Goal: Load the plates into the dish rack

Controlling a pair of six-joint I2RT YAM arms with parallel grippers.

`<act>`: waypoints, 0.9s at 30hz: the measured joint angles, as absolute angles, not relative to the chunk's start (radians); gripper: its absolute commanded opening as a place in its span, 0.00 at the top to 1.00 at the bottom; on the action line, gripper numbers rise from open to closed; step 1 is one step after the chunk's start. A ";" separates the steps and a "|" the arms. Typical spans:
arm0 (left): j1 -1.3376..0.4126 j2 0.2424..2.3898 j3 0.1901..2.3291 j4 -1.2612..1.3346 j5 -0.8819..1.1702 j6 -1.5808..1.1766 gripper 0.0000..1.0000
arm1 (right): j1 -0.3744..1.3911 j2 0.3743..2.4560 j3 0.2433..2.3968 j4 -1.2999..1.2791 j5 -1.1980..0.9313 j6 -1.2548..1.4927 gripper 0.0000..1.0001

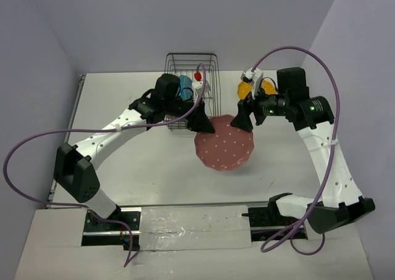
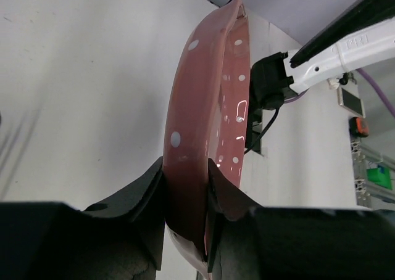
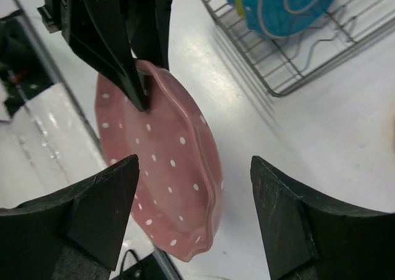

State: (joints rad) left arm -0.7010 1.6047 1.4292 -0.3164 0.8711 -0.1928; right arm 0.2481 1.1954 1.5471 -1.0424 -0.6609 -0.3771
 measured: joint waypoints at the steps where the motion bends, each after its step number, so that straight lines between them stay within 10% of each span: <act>1: -0.696 1.596 1.425 -0.321 0.873 -0.174 1.00 | 0.248 1.210 1.554 -1.045 -0.686 -0.371 0.19; 11: -0.659 1.530 1.425 -0.380 0.974 -0.027 1.00 | 0.265 1.320 1.573 -1.166 -0.881 -0.417 0.27; 20: -0.661 1.530 1.434 -0.405 1.000 0.027 1.00 | 0.310 1.334 1.573 -1.213 -0.903 -0.463 1.00; 24: -0.661 1.528 1.434 -0.410 0.994 0.027 1.00 | 0.310 1.346 1.575 -1.217 -0.917 -0.463 1.00; 26: -0.660 1.526 1.434 -0.411 0.985 0.020 0.88 | 0.310 1.352 1.579 -1.216 -0.920 -0.462 1.00; 27: -0.659 1.524 1.434 -0.412 0.979 0.019 0.63 | 0.310 1.353 1.580 -1.212 -0.920 -0.455 1.00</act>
State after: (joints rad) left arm -0.6590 1.5242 1.4338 -0.4122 0.9794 0.0189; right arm 0.3099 1.3529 1.5799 -1.2118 -0.9203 -0.4553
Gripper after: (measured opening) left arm 0.330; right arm 0.351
